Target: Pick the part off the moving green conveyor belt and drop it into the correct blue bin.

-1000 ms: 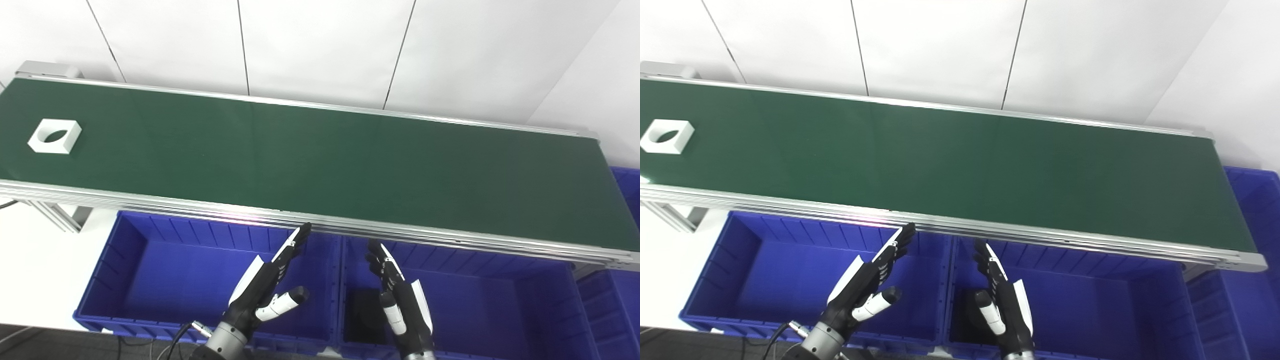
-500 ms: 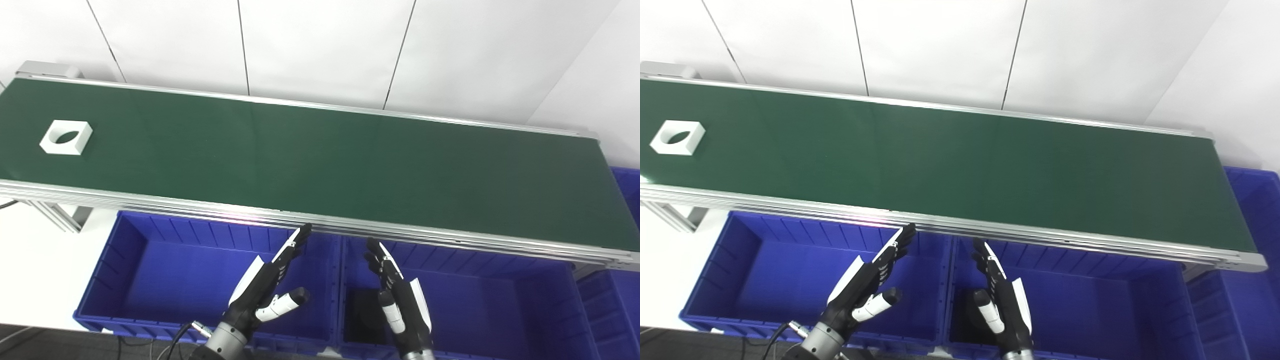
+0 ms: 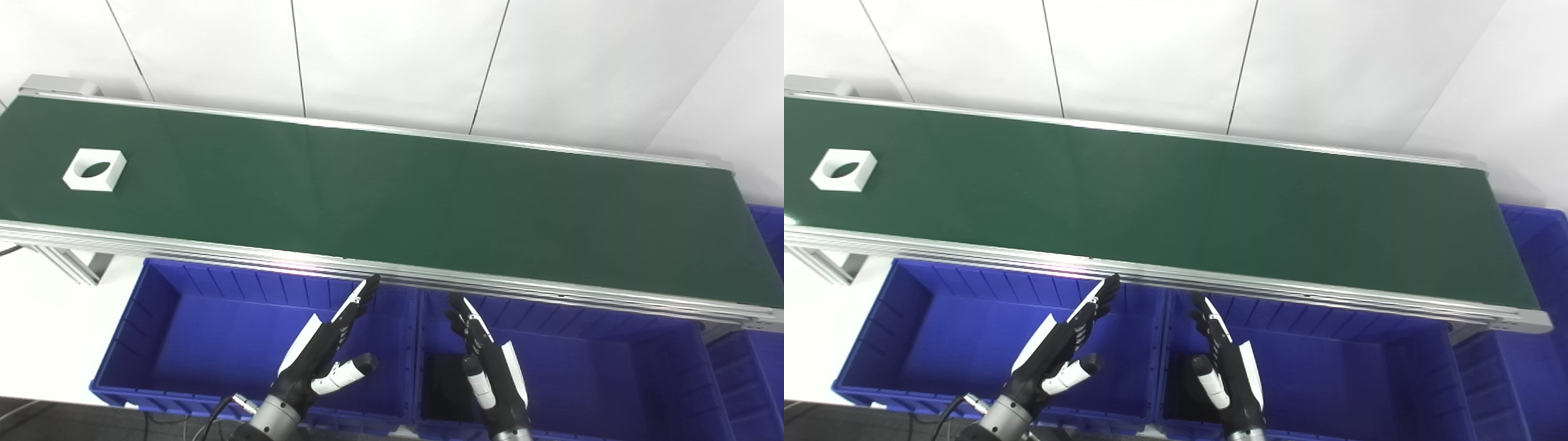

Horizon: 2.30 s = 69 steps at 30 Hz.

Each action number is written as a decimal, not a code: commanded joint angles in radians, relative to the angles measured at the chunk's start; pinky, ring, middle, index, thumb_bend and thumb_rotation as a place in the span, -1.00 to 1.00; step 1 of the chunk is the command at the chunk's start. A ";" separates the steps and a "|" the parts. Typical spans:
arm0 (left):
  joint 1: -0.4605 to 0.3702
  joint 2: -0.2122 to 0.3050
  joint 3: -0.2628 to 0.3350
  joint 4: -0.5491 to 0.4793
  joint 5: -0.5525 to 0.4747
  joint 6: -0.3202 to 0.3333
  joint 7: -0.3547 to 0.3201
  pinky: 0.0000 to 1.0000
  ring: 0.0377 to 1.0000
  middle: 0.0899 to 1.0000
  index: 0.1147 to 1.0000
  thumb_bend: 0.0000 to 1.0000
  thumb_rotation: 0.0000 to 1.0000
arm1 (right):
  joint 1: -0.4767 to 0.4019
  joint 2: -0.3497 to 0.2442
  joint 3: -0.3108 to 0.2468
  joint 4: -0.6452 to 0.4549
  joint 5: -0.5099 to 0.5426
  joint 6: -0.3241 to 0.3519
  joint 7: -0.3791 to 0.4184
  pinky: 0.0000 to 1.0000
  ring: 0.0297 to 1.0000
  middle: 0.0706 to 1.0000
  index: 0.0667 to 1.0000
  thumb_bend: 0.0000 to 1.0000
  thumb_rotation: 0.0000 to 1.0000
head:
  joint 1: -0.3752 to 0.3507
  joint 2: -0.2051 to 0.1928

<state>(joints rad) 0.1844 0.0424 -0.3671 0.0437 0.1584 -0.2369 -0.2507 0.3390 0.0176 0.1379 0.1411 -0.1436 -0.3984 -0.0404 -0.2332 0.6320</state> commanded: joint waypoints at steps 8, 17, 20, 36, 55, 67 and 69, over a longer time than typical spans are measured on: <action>-0.019 -0.003 -0.005 -0.024 -0.012 -0.029 -0.003 1.00 1.00 1.00 1.00 0.56 0.73 | -0.006 0.006 0.005 -0.017 -0.005 -0.057 -0.006 0.84 0.82 0.87 0.84 0.86 1.00 | 0.001 -0.002; -0.020 -0.002 -0.005 -0.027 -0.005 -0.023 -0.001 1.00 1.00 1.00 1.00 0.55 0.73 | -0.007 0.008 0.006 -0.017 -0.005 -0.054 -0.006 0.85 0.83 0.87 0.84 0.85 1.00 | 0.000 -0.004; -0.021 -0.002 -0.004 -0.024 -0.009 -0.031 0.000 1.00 1.00 1.00 1.00 0.53 0.73 | -0.006 0.009 0.007 -0.020 -0.008 -0.054 -0.007 0.83 0.82 0.87 0.84 0.83 1.00 | -0.001 -0.003; -0.022 0.000 -0.007 -0.019 -0.007 -0.035 -0.002 1.00 1.00 1.00 1.00 0.54 0.74 | -0.011 0.004 0.015 -0.013 -0.015 -0.063 -0.013 0.83 0.82 0.88 0.84 0.83 1.00 | 0.000 -0.007; -0.033 -0.008 -0.005 0.071 0.010 -0.102 0.014 1.00 1.00 1.00 1.00 0.57 0.69 | -0.029 -0.020 0.043 0.061 -0.011 -0.071 -0.052 0.82 0.80 0.88 0.83 0.82 1.00 | 0.030 -0.135; -0.038 -0.008 -0.005 0.095 0.018 -0.120 0.021 1.00 1.00 1.00 1.00 0.60 0.67 | -0.040 -0.040 0.072 0.075 -0.007 -0.071 -0.084 0.80 0.81 0.88 0.83 0.80 1.00 | 0.038 -0.152; -0.039 -0.010 -0.006 0.099 0.021 -0.124 0.023 1.00 1.00 1.00 1.00 0.61 0.67 | -0.041 -0.044 0.076 0.076 -0.006 -0.071 -0.087 0.80 0.80 0.88 0.82 0.80 1.00 | 0.043 -0.153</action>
<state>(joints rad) 0.1613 0.0421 -0.3677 0.1532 0.1805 -0.3230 -0.2401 0.3045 -0.0240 0.2091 0.2371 -0.1547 -0.4119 -0.1102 -0.1903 0.4786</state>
